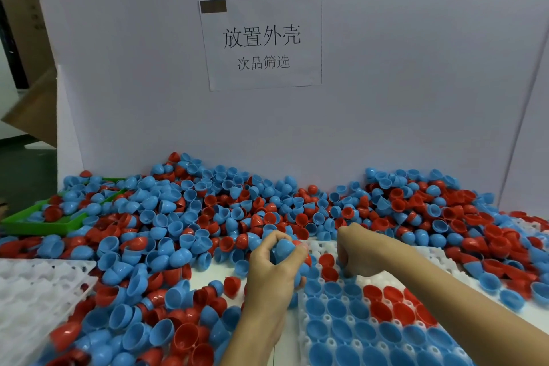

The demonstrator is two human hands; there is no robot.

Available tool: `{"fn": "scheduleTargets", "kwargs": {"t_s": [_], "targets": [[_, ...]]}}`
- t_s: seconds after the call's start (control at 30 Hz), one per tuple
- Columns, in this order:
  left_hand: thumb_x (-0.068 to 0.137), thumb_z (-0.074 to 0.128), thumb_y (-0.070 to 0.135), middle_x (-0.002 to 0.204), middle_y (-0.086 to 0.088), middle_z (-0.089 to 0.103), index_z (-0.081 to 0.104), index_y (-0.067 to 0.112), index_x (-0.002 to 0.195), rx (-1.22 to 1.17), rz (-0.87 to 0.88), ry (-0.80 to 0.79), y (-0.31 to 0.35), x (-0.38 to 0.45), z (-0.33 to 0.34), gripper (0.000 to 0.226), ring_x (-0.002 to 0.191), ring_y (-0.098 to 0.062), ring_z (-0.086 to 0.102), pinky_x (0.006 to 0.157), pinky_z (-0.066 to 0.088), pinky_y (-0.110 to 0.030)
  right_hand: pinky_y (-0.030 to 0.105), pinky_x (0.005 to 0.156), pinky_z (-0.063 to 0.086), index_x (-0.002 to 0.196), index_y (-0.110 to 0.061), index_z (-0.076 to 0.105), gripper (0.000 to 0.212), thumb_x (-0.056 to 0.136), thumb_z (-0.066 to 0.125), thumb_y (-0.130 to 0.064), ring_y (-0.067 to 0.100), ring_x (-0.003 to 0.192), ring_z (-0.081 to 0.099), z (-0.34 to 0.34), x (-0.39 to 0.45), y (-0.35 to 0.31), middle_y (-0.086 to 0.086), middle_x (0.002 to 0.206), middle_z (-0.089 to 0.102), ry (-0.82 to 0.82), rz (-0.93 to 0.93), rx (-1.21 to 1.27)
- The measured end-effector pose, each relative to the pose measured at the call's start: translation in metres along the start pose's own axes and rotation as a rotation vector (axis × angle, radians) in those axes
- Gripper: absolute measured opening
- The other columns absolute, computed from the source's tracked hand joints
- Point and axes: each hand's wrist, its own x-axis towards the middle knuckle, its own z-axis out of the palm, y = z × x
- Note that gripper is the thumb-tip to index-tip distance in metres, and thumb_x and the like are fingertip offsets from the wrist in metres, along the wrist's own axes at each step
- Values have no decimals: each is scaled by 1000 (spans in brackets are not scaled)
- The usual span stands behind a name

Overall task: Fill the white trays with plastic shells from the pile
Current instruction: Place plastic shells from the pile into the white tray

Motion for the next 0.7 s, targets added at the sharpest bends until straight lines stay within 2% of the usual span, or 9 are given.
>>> {"fn": "scheduleTargets", "kwargs": {"t_s": [0.17,0.27,0.37,0.43,0.53,0.63,0.7], "targets": [[89,74,15,72,-4,55,56,24,64,-1,-10,-1,1,0,1,32,68,-17,53,59,50,-28,41,78,61,97,3,74,15,89,69,-10,30,92,71,7,-9,1,15,100,74,15,-12,-1],[88,74,15,72,-5,55,56,23,64,1,-12,-4,1,-1,1,32,68,-17,53,59,50,-27,44,80,60,98,3,73,17,89,68,-11,32,93,70,11,-11,4,17,101,73,45,-24,23],[88,74,15,72,-5,54,55,23,64,-1,-19,-5,1,-2,1,32,67,-17,52,59,49,-28,36,79,61,101,-3,75,18,88,72,-16,26,88,70,12,-12,8,11,101,74,54,-39,31],[88,74,15,71,-4,54,55,25,62,-7,-26,-12,1,-2,2,34,67,-17,52,59,49,-29,30,72,57,99,-3,75,19,87,73,-18,22,79,66,11,-13,11,10,100,74,57,-40,38],[88,74,16,72,-5,56,56,27,61,-16,-36,-7,1,-2,2,35,69,-18,53,59,49,-30,33,64,52,96,3,71,21,88,71,-16,26,72,60,10,-15,13,19,100,72,59,-29,32],[88,74,16,72,-5,55,55,27,61,-26,-39,-12,1,-2,2,35,69,-19,52,60,49,-30,31,76,60,105,-3,74,23,89,73,-19,23,85,68,9,-16,12,10,103,74,77,-32,42],[89,73,15,73,-5,54,55,26,61,-27,-42,-12,0,-2,2,35,70,-19,51,59,48,-30,27,79,59,107,-8,75,23,90,73,-22,18,88,68,8,-19,11,3,105,74,101,-43,64]]}}
